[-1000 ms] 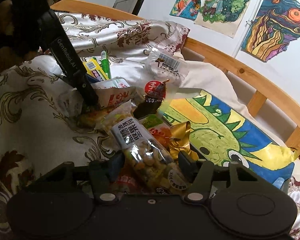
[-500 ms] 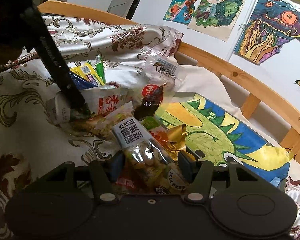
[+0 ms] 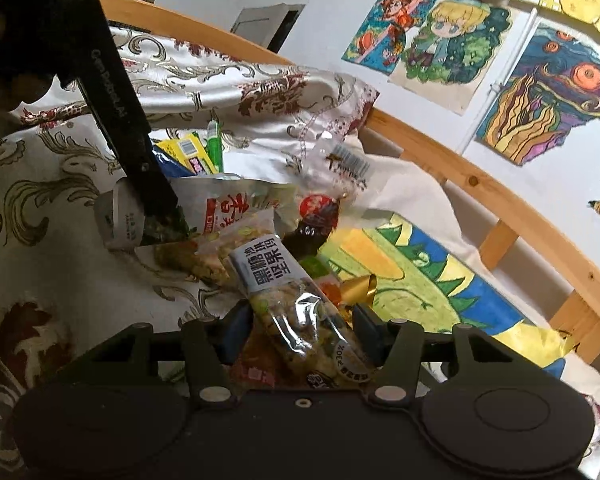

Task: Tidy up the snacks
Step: 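Close left tool on spicy packet while right tool grips and lifts nut-bar bag, then carry spicy packet over tray with left tool while right tool carries nut bar there, then open both tools over the tray and pull them back from it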

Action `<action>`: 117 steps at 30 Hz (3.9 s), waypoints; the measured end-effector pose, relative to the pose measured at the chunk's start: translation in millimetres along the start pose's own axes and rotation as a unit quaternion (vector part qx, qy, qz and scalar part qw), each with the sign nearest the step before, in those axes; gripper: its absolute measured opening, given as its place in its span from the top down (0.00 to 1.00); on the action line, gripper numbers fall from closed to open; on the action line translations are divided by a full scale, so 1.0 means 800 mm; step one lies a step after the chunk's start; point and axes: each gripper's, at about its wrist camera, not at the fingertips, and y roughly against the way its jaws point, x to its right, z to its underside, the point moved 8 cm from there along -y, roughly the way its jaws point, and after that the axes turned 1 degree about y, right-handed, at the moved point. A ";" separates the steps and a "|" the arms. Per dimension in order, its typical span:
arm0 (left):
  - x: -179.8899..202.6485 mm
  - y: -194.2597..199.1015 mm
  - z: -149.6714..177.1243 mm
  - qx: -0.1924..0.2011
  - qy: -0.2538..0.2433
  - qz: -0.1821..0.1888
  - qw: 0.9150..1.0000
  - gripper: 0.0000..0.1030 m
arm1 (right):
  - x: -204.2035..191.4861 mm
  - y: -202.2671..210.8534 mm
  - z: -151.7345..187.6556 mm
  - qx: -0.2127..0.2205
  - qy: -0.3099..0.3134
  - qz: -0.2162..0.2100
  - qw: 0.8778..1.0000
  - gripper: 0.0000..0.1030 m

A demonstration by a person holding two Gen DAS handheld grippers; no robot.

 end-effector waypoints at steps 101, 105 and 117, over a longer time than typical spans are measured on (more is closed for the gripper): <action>0.146 -0.192 -0.160 0.069 -0.065 0.025 0.995 0.21 | 0.189 -0.061 0.069 -0.059 -0.202 0.193 0.958 0.24; 0.142 -0.158 -0.170 0.112 -0.055 0.029 0.992 0.12 | 0.193 -0.049 0.059 -0.036 -0.219 0.196 0.955 0.15; 0.103 -0.022 -0.166 0.214 -0.021 0.001 0.977 0.01 | 0.181 0.012 -0.021 0.042 -0.204 0.204 0.956 0.01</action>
